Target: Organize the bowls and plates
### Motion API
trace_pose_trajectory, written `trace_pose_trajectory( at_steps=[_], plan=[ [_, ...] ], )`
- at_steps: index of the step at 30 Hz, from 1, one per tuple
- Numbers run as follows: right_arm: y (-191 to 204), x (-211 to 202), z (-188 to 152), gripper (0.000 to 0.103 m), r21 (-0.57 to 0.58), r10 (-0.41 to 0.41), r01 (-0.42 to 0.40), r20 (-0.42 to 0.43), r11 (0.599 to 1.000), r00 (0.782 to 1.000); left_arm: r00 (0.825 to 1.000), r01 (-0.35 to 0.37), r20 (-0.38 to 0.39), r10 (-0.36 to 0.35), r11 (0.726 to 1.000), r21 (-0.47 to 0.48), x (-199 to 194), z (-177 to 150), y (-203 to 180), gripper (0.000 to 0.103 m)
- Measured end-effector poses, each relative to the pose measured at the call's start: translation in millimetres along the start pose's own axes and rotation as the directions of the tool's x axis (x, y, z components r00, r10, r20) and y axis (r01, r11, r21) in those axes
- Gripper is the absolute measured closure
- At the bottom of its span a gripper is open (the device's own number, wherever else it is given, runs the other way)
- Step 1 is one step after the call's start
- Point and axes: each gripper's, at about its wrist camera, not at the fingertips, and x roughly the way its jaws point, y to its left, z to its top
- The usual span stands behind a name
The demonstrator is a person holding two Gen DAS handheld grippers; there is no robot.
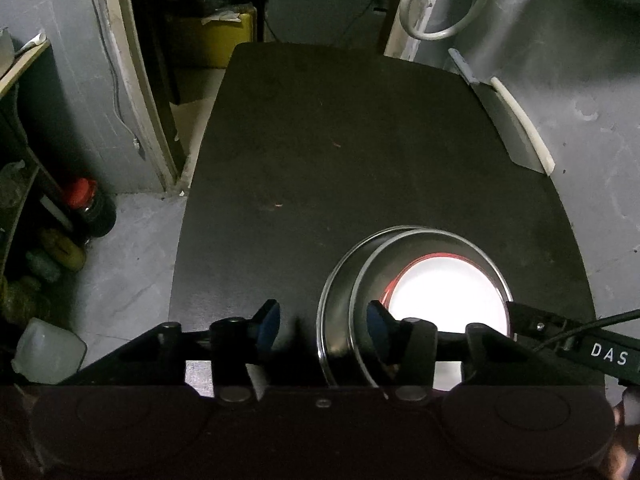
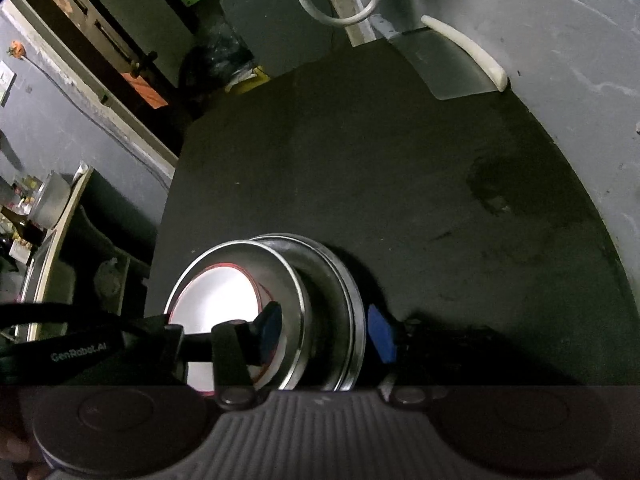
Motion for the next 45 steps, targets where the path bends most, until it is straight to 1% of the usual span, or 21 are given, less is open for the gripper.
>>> trace_pose_trajectory(
  at_steps=[3,5,7,9,10,11,13,14,16,17,19,20,22,24,26,28,29,31,34,39,45],
  plan=[
    [0.8,-3.8,-1.0,0.048,0.003,-0.005,0.005,0.015,1.0,1.0,0.999,-0.018,0.031,0.018,1.0,-0.019,-6.8,-0.6,0.6,0.041],
    [0.8,-8.3,-2.3,0.042,0.006,-0.009,0.009,0.037,1.0,0.999,0.997,-0.007,0.071,0.01,0.999,-0.049,-14.6,-1.5,4.0,0.021],
    [3.1,-13.0,-3.0,0.034,0.0,-0.012,0.012,0.063,1.0,0.998,0.994,0.003,0.113,0.006,0.997,-0.077,-22.9,-2.0,7.3,0.016],
    [5.9,-18.1,-4.1,0.031,-0.015,-0.021,0.023,0.085,1.0,0.996,0.991,0.004,0.135,0.009,0.996,-0.091,-28.8,-2.7,9.4,0.014],
    [7.8,-20.7,-4.9,0.028,-0.025,-0.027,0.03,0.098,0.999,0.995,0.989,0.004,0.145,0.01,0.996,-0.094,-30.8,-2.9,10.6,0.008],
    [9.8,-23.4,-5.8,0.024,-0.034,-0.035,0.039,0.111,0.999,0.993,0.988,0.004,0.157,0.012,0.995,-0.096,-32.7,-3.5,11.3,0.004],
    [12.2,-29.6,-9.0,0.018,-0.046,-0.044,0.051,0.137,0.998,0.99,0.982,0.005,0.188,0.013,0.995,-0.096,-36.2,-5.4,11.9,0.004],
    [13.5,-33.0,-10.9,0.014,-0.05,-0.05,0.058,0.152,0.997,0.987,0.98,0.008,0.198,0.011,0.996,-0.092,-37.5,-6.6,12.1,0.003],
    [14.5,-40.8,-15.1,0.011,-0.047,-0.06,0.069,0.18,0.996,0.982,0.978,0.018,0.209,-0.001,0.997,-0.08,-39.9,-9.1,12.4,0.001],
    [14.7,-45.1,-16.7,0.007,-0.043,-0.062,0.072,0.195,0.996,0.979,0.976,0.022,0.217,-0.006,0.997,-0.074,-42.3,-11.1,12.1,0.001],
    [16.0,-54.2,-21.1,0.001,-0.027,-0.075,0.084,0.233,0.996,0.97,0.971,0.032,0.24,-0.015,0.997,-0.068,-47.9,-15.0,13.8,0.001],
    [16.7,-58.4,-24.1,0.0,-0.023,-0.08,0.089,0.253,0.996,0.964,0.966,0.041,0.257,-0.021,0.997,-0.069,-51.6,-17.5,15.8,0.001],
    [18.9,-67.1,-32.2,0.0,-0.019,-0.098,0.108,0.301,0.994,0.949,0.953,0.067,0.301,-0.044,0.995,-0.067,-58.9,-25.2,20.5,0.001],
    [22.0,-76.2,-43.3,0.0,0.002,-0.133,0.141,0.349,0.99,0.927,0.939,0.078,0.339,-0.055,0.995,-0.055,-65.0,-32.5,23.4,0.001],
    [26.6,-92.9,-59.3,0.0,0.034,-0.16,0.16,0.415,0.986,0.896,0.923,0.083,0.378,-0.066,0.996,-0.029,-74.4,-41.0,27.0,0.001],
    [30.9,-108.3,-72.1,0.0,0.048,-0.174,0.172,0.473,0.984,0.864,0.904,0.097,0.419,-0.086,0.995,-0.004,-84.3,-49.6,30.3,0.001],
    [34.1,-116.1,-79.9,0.0,0.059,-0.187,0.182,0.502,0.981,0.844,0.893,0.1,0.439,-0.095,0.995,0.012,-89.2,-53.8,31.8,0.001],
    [38.5,-127.3,-92.6,0.0,0.09,-0.21,0.193,0.544,0.977,0.812,0.877,0.098,0.468,-0.109,0.994,0.049,-96.9,-61.3,34.7,0.001],
    [47.1,-138.6,-112.2,0.0,0.121,-0.224,0.189,0.58,0.974,0.783,0.867,0.092,0.483,-0.126,0.991,0.093,-106.8,-74.0,41.6,0.001],
    [72.6,-155.2,-147.3,0.0,0.122,-0.262,0.237,0.609,0.964,0.749,0.858,0.103,0.49,-0.153,0.986,0.128,-122.1,-98.8,61.0,0.001],
    [100.1,-174.2,-190.9,0.0,0.129,-0.314,0.302,0.619,0.945,0.72,0.848,0.135,0.498,-0.182,0.982,0.13,-134.7,-135.7,85.9,0.001]
  ],
)
